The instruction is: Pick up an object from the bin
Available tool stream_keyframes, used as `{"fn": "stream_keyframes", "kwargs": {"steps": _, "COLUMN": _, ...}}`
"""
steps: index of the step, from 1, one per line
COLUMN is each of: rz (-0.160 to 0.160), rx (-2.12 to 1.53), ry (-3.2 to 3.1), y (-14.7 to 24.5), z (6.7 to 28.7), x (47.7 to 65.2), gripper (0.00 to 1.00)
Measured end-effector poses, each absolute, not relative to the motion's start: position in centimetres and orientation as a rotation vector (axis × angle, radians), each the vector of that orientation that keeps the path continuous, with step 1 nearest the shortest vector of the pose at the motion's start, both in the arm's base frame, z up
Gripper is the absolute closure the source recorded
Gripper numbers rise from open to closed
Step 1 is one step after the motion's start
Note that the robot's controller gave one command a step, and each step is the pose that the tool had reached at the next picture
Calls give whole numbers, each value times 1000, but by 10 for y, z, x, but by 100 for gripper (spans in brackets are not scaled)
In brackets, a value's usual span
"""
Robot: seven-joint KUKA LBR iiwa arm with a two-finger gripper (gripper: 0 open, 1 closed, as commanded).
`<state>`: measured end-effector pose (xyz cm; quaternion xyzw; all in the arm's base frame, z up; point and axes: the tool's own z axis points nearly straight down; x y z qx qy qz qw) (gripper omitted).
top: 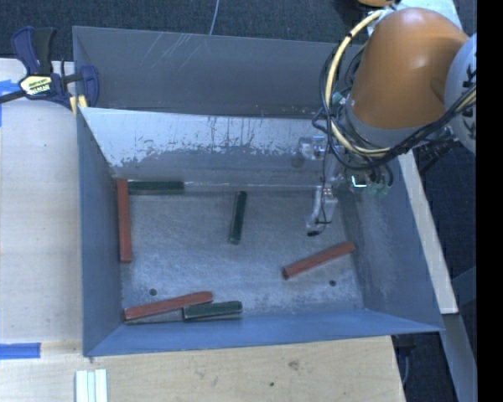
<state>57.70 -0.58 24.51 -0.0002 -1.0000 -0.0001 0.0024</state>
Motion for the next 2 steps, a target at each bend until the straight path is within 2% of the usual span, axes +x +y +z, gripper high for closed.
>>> {"fn": "stream_keyframes", "kwargs": {"steps": 1, "rz": 0, "rx": -1, "ry": -3146, "y": -6, "z": 250, "x": 578, "gripper": 0}}
{"fn": "stream_keyframes", "kwargs": {"steps": 2, "rz": 1, "rx": 8, "ry": -3151, "y": -28, "z": 195, "x": 561, "gripper": 0}}
